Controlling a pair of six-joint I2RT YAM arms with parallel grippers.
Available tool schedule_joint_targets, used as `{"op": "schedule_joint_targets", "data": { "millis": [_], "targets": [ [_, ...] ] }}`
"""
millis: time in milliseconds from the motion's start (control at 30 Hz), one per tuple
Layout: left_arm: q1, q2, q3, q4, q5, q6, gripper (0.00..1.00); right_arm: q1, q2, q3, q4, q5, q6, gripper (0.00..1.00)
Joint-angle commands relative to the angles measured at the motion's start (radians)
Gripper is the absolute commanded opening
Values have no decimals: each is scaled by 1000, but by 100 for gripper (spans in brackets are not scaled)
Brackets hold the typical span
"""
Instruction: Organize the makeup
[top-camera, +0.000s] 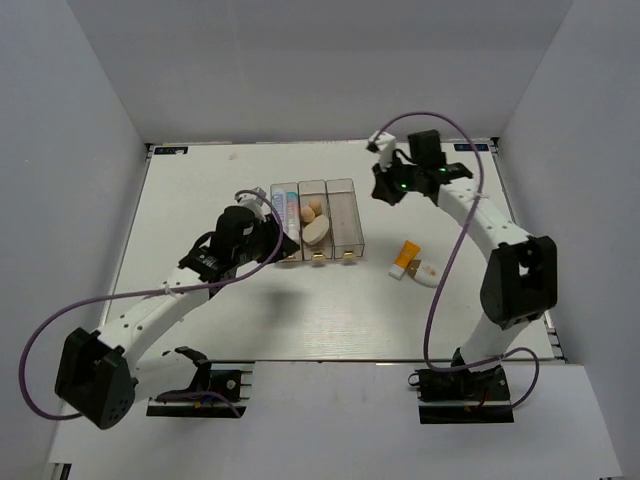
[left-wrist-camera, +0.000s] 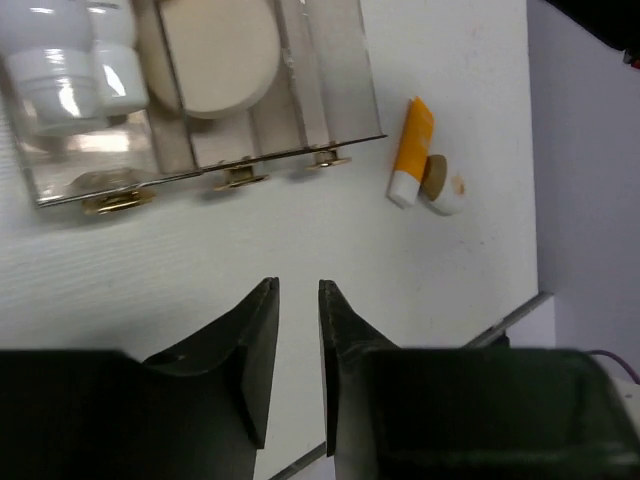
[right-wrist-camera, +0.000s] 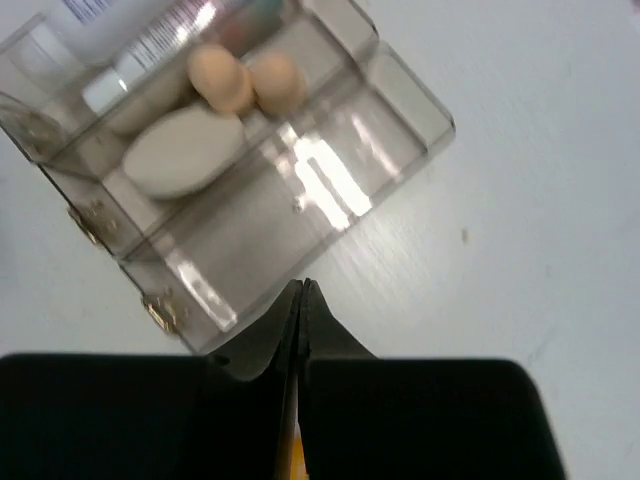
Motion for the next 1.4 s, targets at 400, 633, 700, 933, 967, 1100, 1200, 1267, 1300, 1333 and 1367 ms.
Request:
{"op": "schedule_joint_targets", "data": {
  "millis": [400,633,700,933,967,1100,1200,1267,1300,1333,1367],
  "targets": [
    [-110,429,355,176,301,120,67,-314,-303,-447,-327,-115,-121,79],
    [-155,465,369,178,285,120,72,-328,-363,-574,-233,-4,-237,89],
    [-166,460,363,174,272,120,73,-325,-335,-576,-218,14,-260,89],
    [-186,432,339,155,239,120,73,-327,-248,-568,-164,41,-326,89],
    [-186,431,336,153,234,120,73,-325,-240,-567,-163,38,-336,89],
    [-186,419,328,145,216,119,73,-325,-193,-570,-147,44,-353,89],
    [-186,406,316,141,202,117,73,-325,-182,-594,-130,53,-368,89],
    [-186,399,307,139,200,117,74,-324,-177,-623,-111,64,-382,88],
    [-186,397,305,136,199,117,73,-322,-177,-636,-104,68,-385,87],
    [-186,396,303,136,199,119,73,-321,-174,-645,-98,79,-394,83],
    [-186,391,300,135,196,119,74,-321,-174,-662,-85,84,-399,82]
  ]
}}
